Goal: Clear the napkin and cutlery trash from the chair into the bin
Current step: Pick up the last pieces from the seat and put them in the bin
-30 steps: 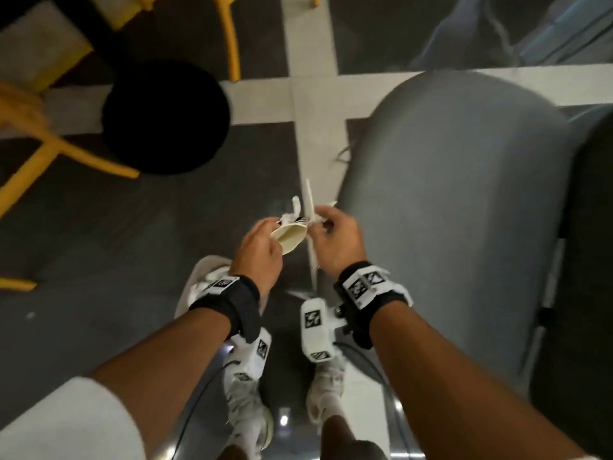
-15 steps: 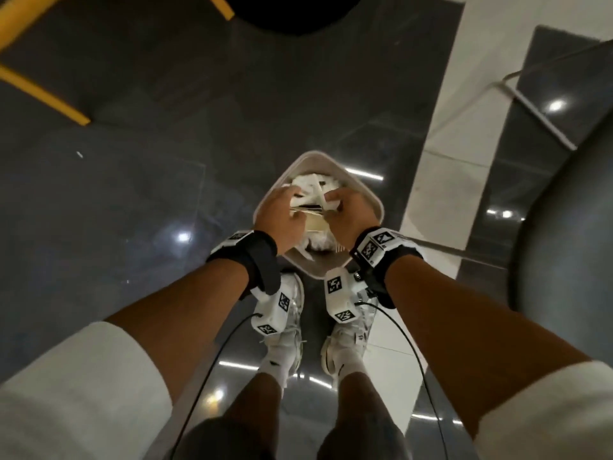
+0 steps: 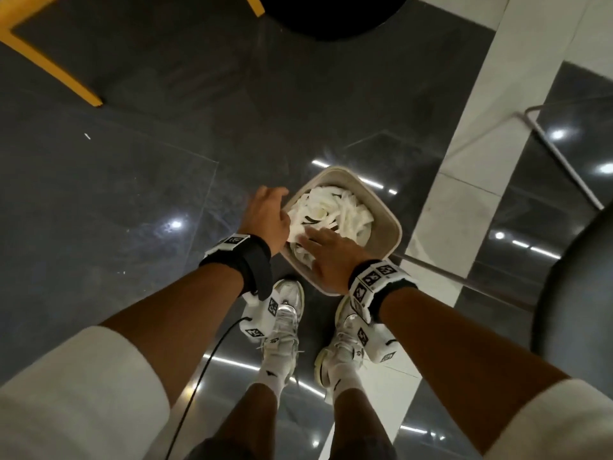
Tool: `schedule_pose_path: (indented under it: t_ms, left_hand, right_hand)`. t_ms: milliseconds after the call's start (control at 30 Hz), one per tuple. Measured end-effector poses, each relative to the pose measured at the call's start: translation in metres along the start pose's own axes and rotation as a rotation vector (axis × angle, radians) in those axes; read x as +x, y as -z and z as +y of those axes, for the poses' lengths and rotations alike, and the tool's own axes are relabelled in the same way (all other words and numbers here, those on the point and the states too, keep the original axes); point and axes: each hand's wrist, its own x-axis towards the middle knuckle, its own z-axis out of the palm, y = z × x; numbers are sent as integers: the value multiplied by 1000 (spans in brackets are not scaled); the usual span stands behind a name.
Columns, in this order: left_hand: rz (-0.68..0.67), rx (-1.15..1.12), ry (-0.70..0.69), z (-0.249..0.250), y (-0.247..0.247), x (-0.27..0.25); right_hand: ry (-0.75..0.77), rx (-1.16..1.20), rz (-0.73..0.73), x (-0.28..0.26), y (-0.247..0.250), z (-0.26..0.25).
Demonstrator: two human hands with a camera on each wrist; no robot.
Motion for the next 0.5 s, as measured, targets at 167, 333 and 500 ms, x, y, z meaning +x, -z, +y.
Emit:
schedule_pose_path:
  t_ms: [167,333,500]
  left_hand:
    - [-84,54,-48,-11,-4,11]
    - [-52,14,-78,-15,-7,12]
    - [40,-5,32,-17,7,22]
  right_hand:
    - [-140,13,-176,42,-25,21]
    - [-160,129,-105,43,-4,16]
    - [-104,219,47,33,41,7]
